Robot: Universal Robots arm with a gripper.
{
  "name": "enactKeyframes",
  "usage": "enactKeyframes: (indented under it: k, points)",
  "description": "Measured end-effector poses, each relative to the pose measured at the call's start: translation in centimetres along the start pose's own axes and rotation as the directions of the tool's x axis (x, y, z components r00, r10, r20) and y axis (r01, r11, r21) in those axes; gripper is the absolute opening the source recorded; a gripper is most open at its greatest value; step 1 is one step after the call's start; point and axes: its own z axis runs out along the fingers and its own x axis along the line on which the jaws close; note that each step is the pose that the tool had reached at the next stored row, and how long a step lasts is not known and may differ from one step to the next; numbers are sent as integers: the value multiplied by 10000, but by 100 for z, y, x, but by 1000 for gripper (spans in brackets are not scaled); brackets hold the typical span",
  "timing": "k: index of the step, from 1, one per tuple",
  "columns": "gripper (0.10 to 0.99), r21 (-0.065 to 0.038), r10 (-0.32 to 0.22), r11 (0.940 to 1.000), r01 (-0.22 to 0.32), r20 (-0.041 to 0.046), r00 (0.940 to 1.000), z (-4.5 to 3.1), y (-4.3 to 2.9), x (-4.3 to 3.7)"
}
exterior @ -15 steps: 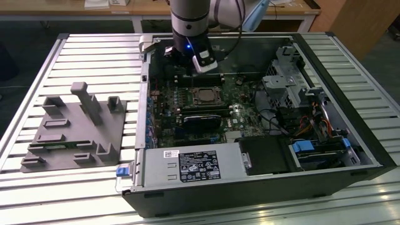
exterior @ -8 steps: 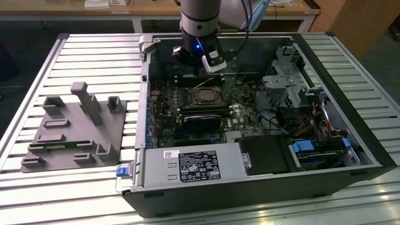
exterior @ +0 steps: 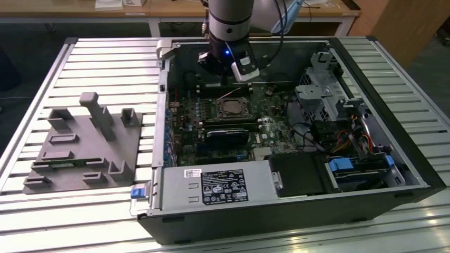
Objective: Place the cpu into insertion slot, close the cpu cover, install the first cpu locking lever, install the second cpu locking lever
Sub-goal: 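Install the first cpu locking lever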
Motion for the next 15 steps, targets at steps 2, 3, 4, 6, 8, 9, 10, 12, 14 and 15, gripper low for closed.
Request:
enactKeyframes:
  k: [2,3,4,6,8,9,10,12,14,15]
  points:
    - [106,22,-8,10000,8,28,10000,5,-1,0]
    - [106,53,-18,10000,18,66,10000,9,-2,0]
    - [106,94,-33,10000,32,120,9999,14,-4,1]
    - [106,189,-65,9998,60,234,9997,22,-7,3]
    - [106,265,-100,9996,91,355,9993,32,-10,5]
    - [106,280,-119,9996,107,424,9990,36,-11,6]
    - [106,279,-138,9995,124,491,9987,41,-13,6]
    - [106,258,-171,9995,156,618,9979,55,-16,5]
    - [106,241,-201,9995,184,731,9971,69,-20,5]
    - [106,237,-213,9995,195,773,9968,76,-23,5]
